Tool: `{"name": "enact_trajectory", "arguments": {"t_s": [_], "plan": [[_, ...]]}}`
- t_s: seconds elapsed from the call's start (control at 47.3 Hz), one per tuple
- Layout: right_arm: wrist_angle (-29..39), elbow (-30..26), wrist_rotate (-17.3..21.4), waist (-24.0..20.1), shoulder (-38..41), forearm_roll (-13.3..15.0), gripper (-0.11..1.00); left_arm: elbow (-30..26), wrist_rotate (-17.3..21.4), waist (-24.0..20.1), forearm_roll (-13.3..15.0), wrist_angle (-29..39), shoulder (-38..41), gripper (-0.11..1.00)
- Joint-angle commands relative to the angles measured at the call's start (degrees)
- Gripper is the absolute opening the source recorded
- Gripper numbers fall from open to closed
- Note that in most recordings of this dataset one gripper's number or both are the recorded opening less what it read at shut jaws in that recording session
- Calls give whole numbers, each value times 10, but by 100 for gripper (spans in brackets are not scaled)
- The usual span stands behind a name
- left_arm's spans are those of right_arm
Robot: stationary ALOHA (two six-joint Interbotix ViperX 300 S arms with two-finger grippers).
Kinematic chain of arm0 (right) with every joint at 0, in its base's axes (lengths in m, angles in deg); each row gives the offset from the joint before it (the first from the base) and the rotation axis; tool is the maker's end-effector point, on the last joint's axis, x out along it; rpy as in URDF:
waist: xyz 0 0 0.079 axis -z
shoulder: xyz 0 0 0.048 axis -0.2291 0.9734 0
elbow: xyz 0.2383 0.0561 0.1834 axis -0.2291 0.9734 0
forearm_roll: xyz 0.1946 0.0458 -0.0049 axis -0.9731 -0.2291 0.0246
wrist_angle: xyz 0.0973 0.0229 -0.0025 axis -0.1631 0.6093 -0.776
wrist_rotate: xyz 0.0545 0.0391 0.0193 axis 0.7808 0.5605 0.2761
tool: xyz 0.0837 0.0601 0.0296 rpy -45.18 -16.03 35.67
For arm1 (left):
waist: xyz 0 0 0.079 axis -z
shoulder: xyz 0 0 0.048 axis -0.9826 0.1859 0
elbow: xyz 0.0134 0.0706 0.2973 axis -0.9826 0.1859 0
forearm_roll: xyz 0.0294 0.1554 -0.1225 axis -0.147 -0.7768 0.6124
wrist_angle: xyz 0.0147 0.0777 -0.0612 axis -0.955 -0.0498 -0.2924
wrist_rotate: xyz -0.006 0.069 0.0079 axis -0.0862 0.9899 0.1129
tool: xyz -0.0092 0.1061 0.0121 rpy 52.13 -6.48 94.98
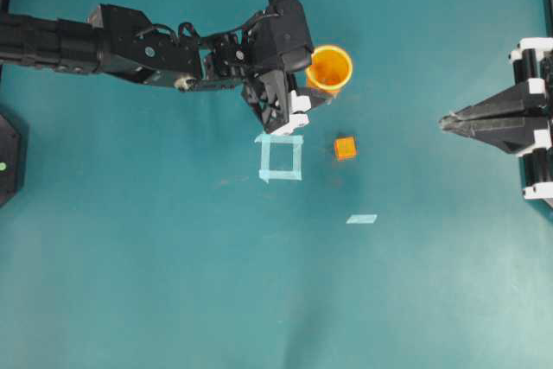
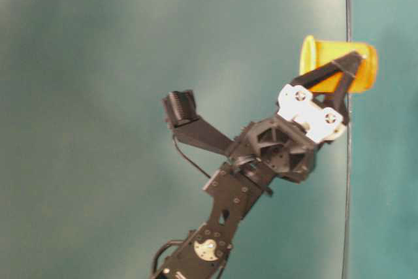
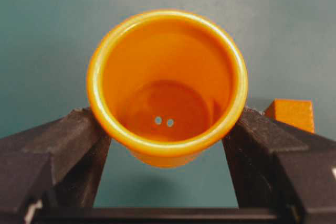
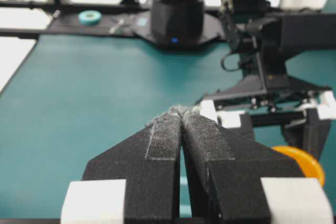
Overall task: Lift the orange cup with left arm.
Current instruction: 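Lift the orange cup upward with the left gripper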
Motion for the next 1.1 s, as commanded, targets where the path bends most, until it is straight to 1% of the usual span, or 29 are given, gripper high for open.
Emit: {"name": "enact_trajectory", "arguments": {"t_s": [0.0, 0.232, 0.591, 1.077], "plan": [[-3, -20, 1, -1, 2, 1, 0, -16, 3, -1, 1, 1, -34, 67], [4, -21, 1, -1, 2, 0, 0, -22, 5, -1, 1, 28, -51, 67], [8, -24, 1, -1, 2, 0, 0, -54, 7, -1, -1, 101, -73, 67], [11, -25, 1, 0, 2, 0, 0, -57, 8, -2, -1, 122, -124, 67]]}}
